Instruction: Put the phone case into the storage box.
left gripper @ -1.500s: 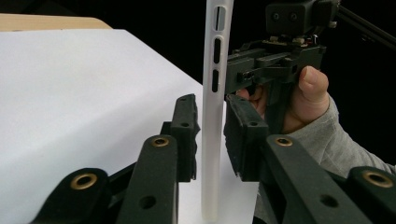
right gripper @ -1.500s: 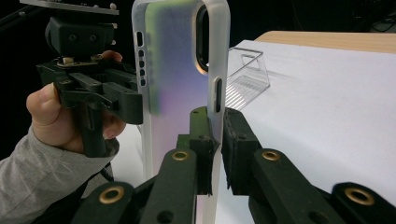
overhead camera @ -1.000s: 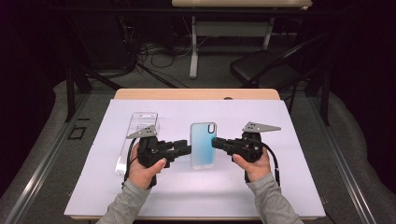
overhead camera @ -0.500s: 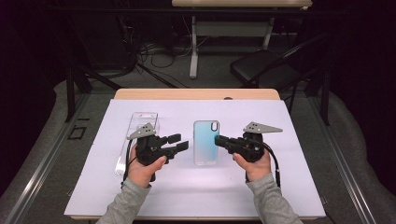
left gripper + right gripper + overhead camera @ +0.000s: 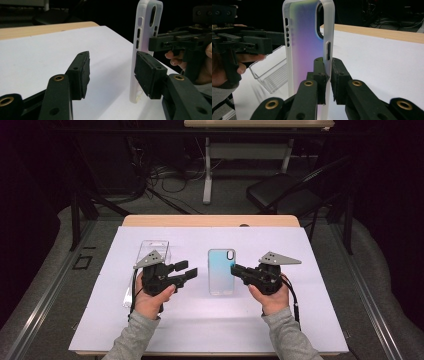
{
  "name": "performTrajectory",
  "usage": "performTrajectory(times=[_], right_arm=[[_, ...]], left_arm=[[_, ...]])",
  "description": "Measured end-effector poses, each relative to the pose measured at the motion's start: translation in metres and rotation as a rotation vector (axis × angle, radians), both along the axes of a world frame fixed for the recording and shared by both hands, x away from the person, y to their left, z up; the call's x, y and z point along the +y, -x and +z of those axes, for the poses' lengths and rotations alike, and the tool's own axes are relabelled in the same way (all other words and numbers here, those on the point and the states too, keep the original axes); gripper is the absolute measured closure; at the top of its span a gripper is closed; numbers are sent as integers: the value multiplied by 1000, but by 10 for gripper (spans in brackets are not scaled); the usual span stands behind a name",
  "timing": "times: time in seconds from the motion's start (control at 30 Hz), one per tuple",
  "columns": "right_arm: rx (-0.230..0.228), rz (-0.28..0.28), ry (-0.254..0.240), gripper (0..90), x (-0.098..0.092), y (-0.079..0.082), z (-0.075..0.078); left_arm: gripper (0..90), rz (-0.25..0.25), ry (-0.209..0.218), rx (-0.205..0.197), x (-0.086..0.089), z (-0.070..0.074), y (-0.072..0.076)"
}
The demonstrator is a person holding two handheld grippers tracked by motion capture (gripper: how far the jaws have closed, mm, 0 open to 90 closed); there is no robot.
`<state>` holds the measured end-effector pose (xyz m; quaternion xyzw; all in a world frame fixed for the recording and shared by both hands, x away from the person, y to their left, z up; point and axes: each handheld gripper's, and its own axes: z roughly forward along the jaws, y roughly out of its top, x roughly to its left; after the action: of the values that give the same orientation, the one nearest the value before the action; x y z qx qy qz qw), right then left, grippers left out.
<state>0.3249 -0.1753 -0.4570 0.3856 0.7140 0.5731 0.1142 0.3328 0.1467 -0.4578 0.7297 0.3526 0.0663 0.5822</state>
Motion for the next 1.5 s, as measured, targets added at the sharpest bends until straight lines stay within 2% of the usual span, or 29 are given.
performTrajectory(times=[0.17,0.33,0.43,0.67,0.93,1.2,1.5], right_arm=[[-12,-17,8,836,1,2,0],[-36,-37,24,836,4,4,-1],[-48,-51,28,836,6,6,-2],[-70,-62,39,836,11,9,-3],[-81,-65,49,836,17,12,-6],[-88,-54,69,836,23,15,-7],[-107,-49,101,836,30,18,-9]], left_arm=[[466,8,-15,-23,0,0,1],[466,21,-29,-6,-1,1,2],[427,45,-40,-4,-1,2,4],[370,50,-53,-15,-4,5,6],[370,54,-50,-40,-5,10,10],[374,52,-55,-46,-4,14,12],[425,39,-69,-54,-7,15,15]])
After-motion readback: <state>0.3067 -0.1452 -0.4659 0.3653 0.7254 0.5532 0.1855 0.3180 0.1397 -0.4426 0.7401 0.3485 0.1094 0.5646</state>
